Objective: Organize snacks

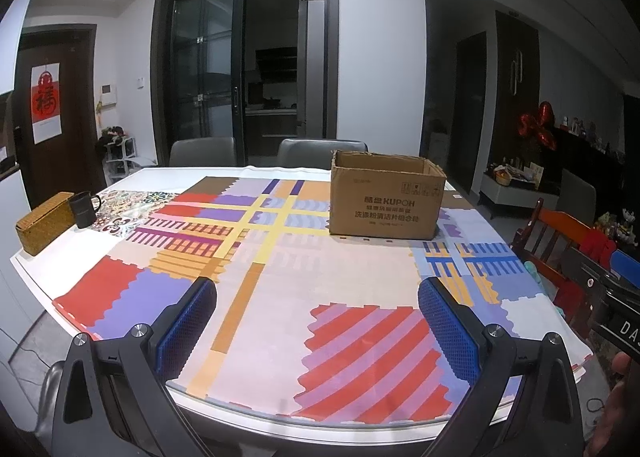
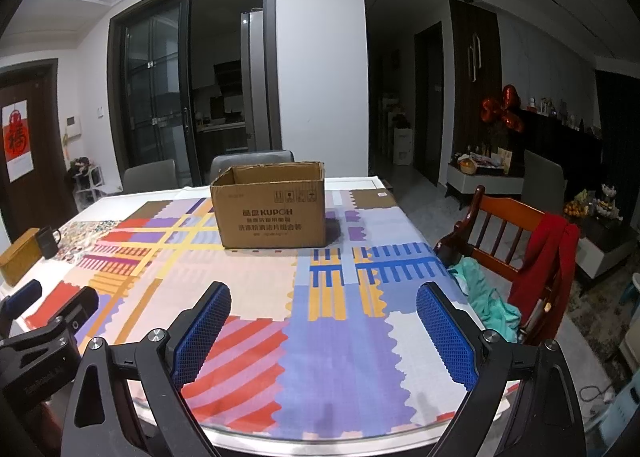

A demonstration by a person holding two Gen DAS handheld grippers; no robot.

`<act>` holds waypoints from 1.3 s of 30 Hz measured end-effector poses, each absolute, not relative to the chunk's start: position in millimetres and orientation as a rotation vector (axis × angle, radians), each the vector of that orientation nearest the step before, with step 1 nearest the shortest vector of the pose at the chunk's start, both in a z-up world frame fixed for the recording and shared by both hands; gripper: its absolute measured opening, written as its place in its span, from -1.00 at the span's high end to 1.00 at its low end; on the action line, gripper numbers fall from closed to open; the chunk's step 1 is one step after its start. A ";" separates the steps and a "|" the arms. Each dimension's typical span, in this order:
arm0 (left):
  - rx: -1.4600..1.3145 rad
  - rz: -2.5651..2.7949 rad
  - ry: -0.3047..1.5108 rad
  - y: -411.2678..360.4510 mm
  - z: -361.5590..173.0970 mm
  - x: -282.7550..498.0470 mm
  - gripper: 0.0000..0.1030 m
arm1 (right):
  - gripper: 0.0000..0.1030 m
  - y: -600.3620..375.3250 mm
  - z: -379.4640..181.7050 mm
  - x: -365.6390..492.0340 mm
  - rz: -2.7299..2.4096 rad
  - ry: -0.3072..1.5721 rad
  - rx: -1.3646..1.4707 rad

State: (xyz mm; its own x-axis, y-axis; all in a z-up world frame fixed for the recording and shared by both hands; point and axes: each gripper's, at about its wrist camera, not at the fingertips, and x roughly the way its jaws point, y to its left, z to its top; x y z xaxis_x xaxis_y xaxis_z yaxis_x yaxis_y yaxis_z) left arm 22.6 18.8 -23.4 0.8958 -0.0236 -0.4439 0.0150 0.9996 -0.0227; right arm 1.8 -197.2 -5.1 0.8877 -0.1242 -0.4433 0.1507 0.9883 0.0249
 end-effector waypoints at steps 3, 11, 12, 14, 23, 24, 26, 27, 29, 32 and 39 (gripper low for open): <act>-0.015 -0.022 0.465 16.7 -23.2 23.0 -0.99 | -0.85 -197.8 -4.7 1.1 -0.141 0.457 0.059; -0.012 -0.031 0.472 14.4 -23.2 24.7 -0.99 | -0.85 -197.8 -4.0 1.4 -0.142 0.454 0.058; -0.012 -0.030 0.472 14.3 -23.0 24.4 -0.99 | -0.85 -198.0 -3.9 1.7 -0.143 0.453 0.059; -0.011 -0.030 0.470 13.7 -23.1 24.2 -0.99 | -0.85 -197.9 -4.2 2.0 -0.144 0.455 0.060; -0.010 -0.035 0.481 13.7 -24.3 26.3 -0.99 | -0.85 -199.0 -2.8 2.1 -0.145 0.456 0.063; -0.010 -0.035 0.482 13.6 -24.6 26.2 -0.99 | -0.85 -198.8 -3.0 2.7 -0.145 0.457 0.064; -0.008 -0.038 0.483 13.5 -24.9 26.2 -0.99 | -0.85 -199.7 -1.3 3.1 -0.146 0.457 0.066; -0.007 -0.037 0.484 13.1 -25.4 26.0 -0.99 | -0.85 -199.7 -1.4 2.5 -0.146 0.456 0.064; -0.004 -0.034 0.486 13.4 -25.8 25.8 -0.99 | -0.85 -199.9 -1.4 2.6 -0.145 0.456 0.065; -0.006 -0.034 0.483 13.6 -26.0 25.7 -0.99 | -0.85 -200.0 -1.7 3.1 -0.146 0.457 0.065; -0.005 -0.036 0.488 13.2 -26.6 25.5 -0.99 | -0.85 -200.7 -1.6 2.4 -0.145 0.457 0.065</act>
State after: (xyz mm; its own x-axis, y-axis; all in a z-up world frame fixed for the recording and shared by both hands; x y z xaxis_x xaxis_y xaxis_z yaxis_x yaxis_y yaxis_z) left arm 25.5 13.2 -26.6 0.8827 -0.0357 -0.4687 0.0335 0.9994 -0.0130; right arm 2.4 -200.7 -1.6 0.8873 -0.1250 -0.4439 0.1541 0.9876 0.0297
